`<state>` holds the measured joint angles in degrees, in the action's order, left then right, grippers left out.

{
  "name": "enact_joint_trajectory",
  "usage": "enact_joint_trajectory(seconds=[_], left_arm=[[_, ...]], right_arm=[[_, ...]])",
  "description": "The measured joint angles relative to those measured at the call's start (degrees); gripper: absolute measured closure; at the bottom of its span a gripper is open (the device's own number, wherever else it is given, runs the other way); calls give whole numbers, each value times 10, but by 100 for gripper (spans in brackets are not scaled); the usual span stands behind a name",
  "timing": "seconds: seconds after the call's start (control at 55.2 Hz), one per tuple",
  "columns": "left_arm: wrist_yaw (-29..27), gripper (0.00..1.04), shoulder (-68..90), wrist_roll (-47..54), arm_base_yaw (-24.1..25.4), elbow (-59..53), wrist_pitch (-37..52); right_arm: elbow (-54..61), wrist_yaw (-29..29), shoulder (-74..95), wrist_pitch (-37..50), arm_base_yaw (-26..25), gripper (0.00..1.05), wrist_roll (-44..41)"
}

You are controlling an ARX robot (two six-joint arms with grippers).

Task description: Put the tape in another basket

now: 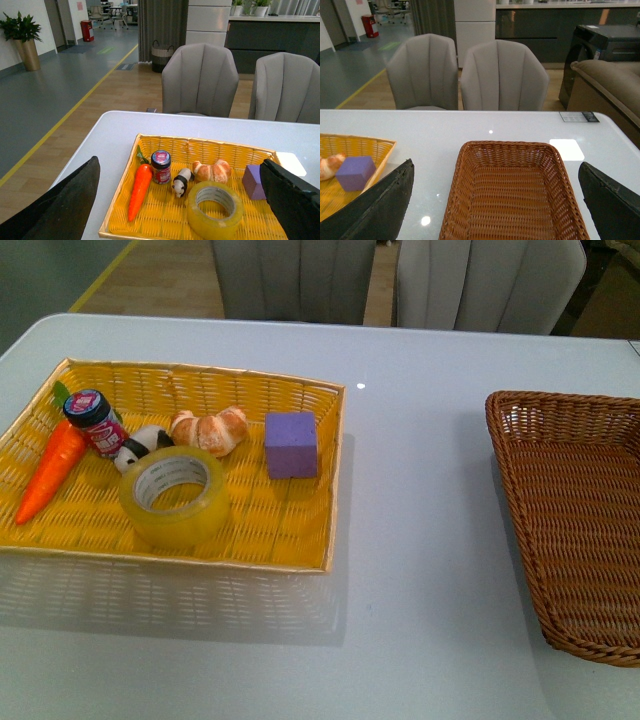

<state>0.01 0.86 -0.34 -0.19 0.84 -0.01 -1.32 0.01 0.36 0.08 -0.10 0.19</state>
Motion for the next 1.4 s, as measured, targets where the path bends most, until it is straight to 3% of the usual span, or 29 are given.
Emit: enact_joint_trajectory(seconds=[0.942, 1.033, 1.087, 1.178, 1.305, 1.395], left_arm=[[0, 9, 0, 0, 0, 0, 0], [0, 9, 0, 0, 0, 0, 0], [0, 9, 0, 0, 0, 0, 0], [0, 9, 0, 0, 0, 0, 0], [0, 9, 0, 0, 0, 0, 0], [0, 9, 0, 0, 0, 0, 0]], right_arm=[[-1, -2, 1, -1, 0, 9, 1], [-78, -100, 153, -153, -68, 9, 17], [-105, -129, 282, -100, -132, 9, 0], [-163, -147, 530, 99, -224, 9, -35], [-240, -144, 768, 239, -250, 9, -83], [-316, -128, 940, 271, -257, 9, -126]])
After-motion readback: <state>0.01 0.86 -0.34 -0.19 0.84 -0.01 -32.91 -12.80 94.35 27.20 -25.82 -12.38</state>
